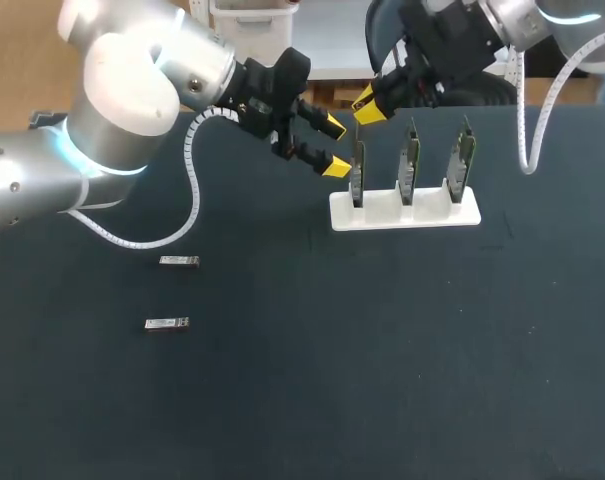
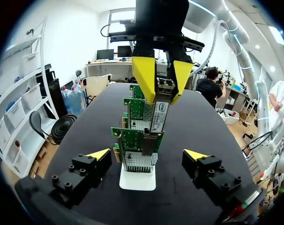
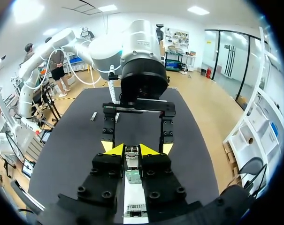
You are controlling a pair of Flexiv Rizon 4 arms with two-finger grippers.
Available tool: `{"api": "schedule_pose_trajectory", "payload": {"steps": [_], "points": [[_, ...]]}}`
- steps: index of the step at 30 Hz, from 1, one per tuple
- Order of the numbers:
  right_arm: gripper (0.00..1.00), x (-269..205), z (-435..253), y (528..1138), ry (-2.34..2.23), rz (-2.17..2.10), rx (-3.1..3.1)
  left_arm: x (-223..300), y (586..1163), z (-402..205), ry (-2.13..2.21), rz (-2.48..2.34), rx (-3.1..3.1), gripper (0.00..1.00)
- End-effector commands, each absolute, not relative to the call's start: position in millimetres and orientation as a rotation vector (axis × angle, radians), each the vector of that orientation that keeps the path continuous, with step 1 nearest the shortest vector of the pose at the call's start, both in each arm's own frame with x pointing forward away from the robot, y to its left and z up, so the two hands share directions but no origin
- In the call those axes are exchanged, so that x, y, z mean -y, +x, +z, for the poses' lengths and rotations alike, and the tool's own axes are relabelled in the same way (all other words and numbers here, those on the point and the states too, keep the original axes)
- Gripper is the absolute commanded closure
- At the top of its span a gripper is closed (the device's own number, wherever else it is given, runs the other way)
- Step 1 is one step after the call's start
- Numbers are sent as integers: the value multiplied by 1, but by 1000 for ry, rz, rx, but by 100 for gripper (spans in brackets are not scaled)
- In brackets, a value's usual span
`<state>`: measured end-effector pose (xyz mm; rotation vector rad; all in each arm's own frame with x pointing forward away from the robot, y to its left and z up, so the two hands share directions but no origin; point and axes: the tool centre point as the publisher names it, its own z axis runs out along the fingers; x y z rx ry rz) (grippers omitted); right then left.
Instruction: Pick up the optical module with the left hand, and insert it into the network port with the right hand.
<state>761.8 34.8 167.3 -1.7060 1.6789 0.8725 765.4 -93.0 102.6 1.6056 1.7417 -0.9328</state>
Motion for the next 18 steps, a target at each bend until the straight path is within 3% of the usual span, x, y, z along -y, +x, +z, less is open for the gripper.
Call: {"api": "schedule_pose_trajectory", "payload": {"steps": [1, 18], "points": [[100, -35, 166, 762, -1709, 871, -1681, 94, 768, 103, 1611, -935, -1746, 0], [100, -34, 169, 767, -1702, 861, -1673, 94, 768, 103, 1611, -935, -1746, 0]]}}
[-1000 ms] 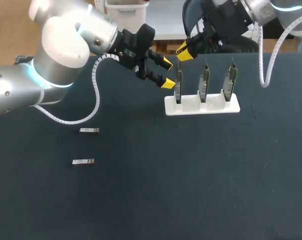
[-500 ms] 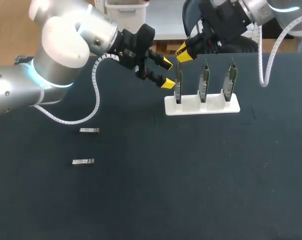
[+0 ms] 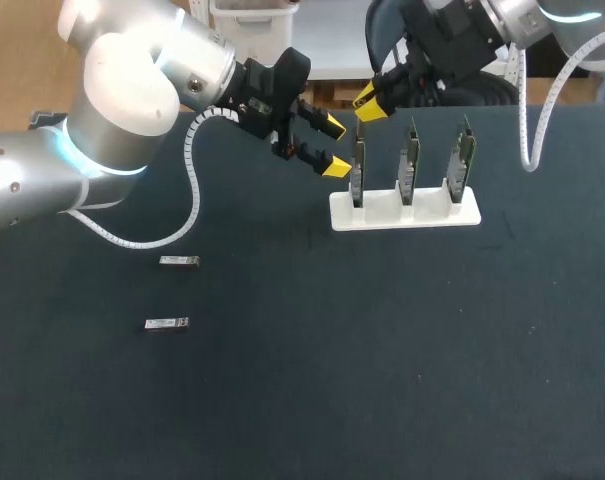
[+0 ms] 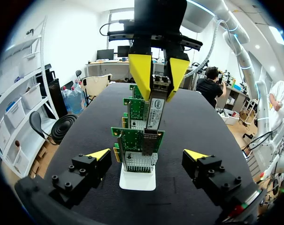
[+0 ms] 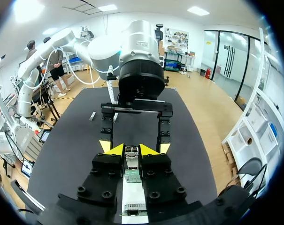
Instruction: Pick up the optical module with the left hand, and insert it into the network port with the right hand.
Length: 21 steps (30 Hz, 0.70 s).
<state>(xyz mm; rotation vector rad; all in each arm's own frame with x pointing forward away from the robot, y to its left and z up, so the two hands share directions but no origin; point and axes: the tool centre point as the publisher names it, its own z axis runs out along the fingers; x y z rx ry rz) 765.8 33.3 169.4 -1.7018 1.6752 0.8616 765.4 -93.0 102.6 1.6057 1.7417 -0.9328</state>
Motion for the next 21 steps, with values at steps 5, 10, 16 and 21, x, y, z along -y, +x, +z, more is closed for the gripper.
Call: {"api": "schedule_pose_trajectory", "payload": {"steps": [5, 10, 16, 21], "points": [[100, -35, 169, 767, -1703, 866, -1671, 94, 768, 103, 1611, -935, -1746, 0], [100, -36, 167, 767, -1705, 871, -1674, 94, 768, 103, 1611, -935, -1746, 0], [100, -35, 164, 766, -1711, 869, -1684, 94, 768, 103, 1611, -935, -1746, 0], [100, -34, 163, 765, -1714, 864, -1690, 94, 768, 103, 1611, -935, -1746, 0]]}}
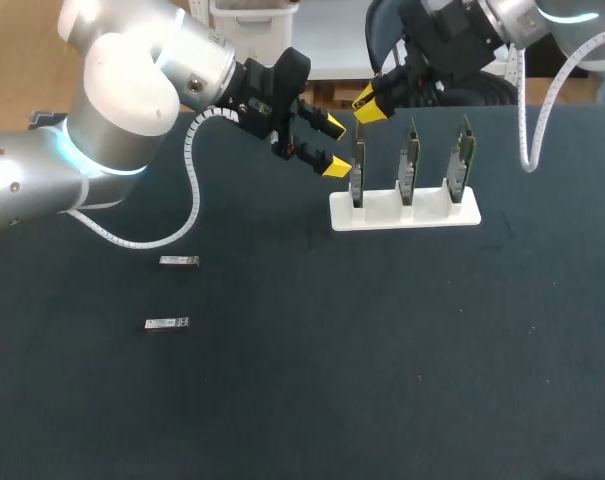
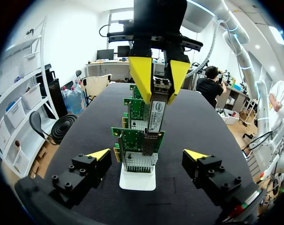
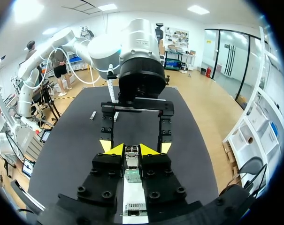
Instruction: Pick up the optical module with the left hand, and insert it into the network port with the right hand.
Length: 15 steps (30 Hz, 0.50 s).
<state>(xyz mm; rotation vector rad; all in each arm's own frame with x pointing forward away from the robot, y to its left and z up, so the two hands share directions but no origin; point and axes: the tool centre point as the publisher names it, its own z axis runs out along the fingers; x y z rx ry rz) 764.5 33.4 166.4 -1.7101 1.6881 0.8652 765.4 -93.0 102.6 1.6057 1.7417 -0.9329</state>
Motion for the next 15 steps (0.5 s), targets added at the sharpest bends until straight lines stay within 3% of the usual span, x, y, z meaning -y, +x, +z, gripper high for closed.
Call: {"api": "schedule_pose_trajectory", "payload": {"steps": [1, 15], "points": [[100, -34, 163, 765, -1713, 865, -1690, 94, 768, 103, 1611, -935, -1746, 0], [100, -33, 170, 767, -1718, 855, -1669, 94, 768, 103, 1611, -935, -1746, 0]]}}
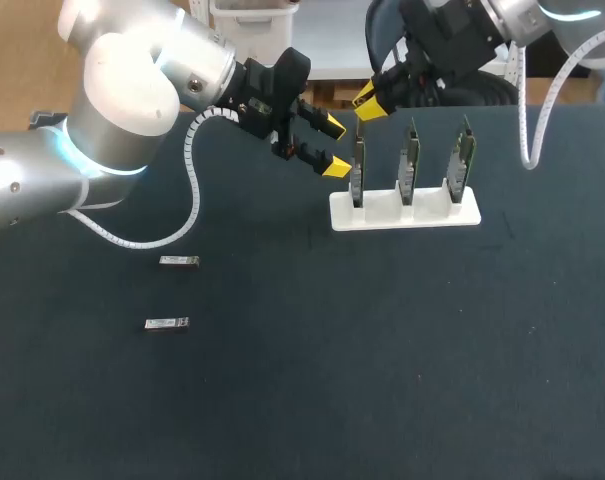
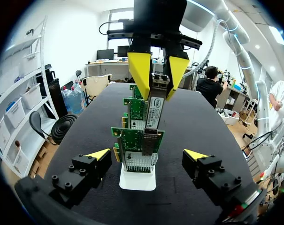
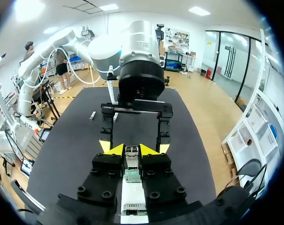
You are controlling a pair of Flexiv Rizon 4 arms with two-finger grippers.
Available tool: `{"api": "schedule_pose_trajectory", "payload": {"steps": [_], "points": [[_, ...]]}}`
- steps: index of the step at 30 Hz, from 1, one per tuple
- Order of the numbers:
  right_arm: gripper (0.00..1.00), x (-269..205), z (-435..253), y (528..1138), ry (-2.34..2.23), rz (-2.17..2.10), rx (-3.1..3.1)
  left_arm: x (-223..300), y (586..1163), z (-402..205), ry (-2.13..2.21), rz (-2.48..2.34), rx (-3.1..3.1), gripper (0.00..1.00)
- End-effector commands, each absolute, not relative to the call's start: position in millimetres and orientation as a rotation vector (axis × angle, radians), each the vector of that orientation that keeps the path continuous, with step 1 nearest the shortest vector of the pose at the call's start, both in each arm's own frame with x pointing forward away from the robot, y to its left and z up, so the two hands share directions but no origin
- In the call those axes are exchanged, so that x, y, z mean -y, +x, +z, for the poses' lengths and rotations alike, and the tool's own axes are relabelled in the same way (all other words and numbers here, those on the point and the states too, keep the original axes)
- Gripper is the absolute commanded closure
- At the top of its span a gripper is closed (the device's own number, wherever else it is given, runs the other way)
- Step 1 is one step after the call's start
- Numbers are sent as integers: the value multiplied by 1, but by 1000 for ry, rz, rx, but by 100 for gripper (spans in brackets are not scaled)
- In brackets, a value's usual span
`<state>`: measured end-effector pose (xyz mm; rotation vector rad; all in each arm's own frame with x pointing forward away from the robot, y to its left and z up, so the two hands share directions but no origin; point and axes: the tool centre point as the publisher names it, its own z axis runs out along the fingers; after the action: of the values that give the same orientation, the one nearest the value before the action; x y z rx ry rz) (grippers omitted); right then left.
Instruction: Pick up the optical module with the left hand, and insert it into the network port with the right hand.
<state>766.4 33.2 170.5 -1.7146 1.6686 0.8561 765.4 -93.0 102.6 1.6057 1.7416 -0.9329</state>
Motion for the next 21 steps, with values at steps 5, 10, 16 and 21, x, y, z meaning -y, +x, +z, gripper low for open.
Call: {"api": "schedule_pose_trajectory", "payload": {"steps": [5, 10, 16, 21], "points": [[100, -34, 169, 768, -1719, 859, -1669, 94, 768, 103, 1611, -935, -1746, 0], [100, -35, 168, 769, -1717, 861, -1668, 94, 768, 103, 1611, -935, -1746, 0], [100, -35, 165, 769, -1716, 865, -1675, 94, 768, 103, 1611, -935, -1746, 0], [100, -35, 163, 768, -1712, 869, -1682, 94, 768, 103, 1611, -935, -1746, 0]]}}
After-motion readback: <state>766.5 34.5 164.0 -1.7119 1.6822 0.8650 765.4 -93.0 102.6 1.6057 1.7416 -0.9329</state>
